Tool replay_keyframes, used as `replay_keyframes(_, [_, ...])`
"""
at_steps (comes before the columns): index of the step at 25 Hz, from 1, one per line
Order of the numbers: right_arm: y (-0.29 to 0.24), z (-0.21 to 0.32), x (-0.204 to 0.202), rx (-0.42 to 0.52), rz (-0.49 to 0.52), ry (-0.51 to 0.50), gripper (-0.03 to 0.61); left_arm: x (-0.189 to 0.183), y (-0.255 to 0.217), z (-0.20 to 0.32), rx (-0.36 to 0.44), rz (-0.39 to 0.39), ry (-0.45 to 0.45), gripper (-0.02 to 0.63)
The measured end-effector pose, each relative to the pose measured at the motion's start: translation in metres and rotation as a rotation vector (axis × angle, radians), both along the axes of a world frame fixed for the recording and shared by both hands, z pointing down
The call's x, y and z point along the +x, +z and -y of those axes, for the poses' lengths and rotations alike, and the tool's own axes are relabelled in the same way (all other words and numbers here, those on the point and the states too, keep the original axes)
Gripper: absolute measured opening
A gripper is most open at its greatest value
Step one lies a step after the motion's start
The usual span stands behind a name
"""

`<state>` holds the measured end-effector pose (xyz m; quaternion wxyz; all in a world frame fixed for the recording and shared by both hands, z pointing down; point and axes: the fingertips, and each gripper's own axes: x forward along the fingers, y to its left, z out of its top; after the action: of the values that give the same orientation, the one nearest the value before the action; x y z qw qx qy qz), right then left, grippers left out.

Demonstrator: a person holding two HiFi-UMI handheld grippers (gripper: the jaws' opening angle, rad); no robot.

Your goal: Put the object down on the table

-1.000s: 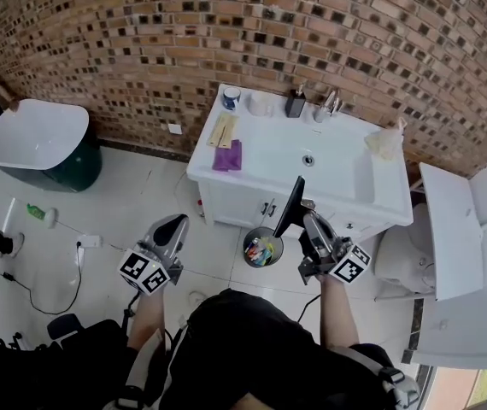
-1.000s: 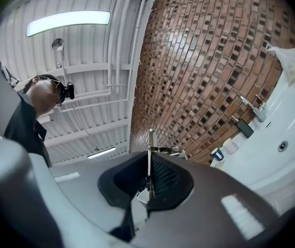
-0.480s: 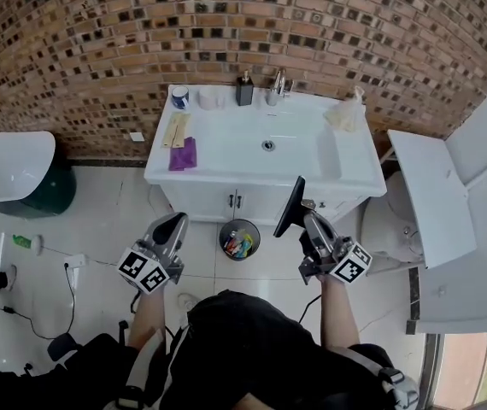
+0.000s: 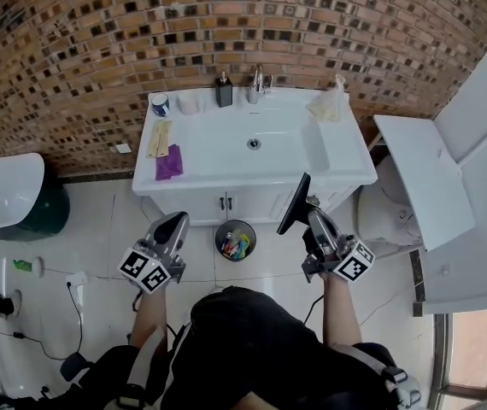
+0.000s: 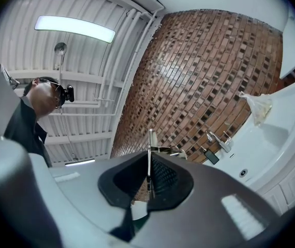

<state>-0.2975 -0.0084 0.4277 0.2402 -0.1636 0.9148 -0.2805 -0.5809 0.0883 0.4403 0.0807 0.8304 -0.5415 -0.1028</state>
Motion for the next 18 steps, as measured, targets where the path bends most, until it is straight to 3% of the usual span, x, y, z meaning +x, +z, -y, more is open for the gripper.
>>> replay_keyframes(9, [-0.002, 0.000, -0.006, -0.003, -0.021, 0.063, 0.008, 0.008, -0.002, 0.032, -0.010, 0.001, 0.110, 0.000])
replay_keyframes(18, [-0.002, 0.000, 0.003, -0.016, -0.006, 0.134, 0.008, -0.005, 0.002, 0.042, -0.007, -0.014, 0.138, 0.000])
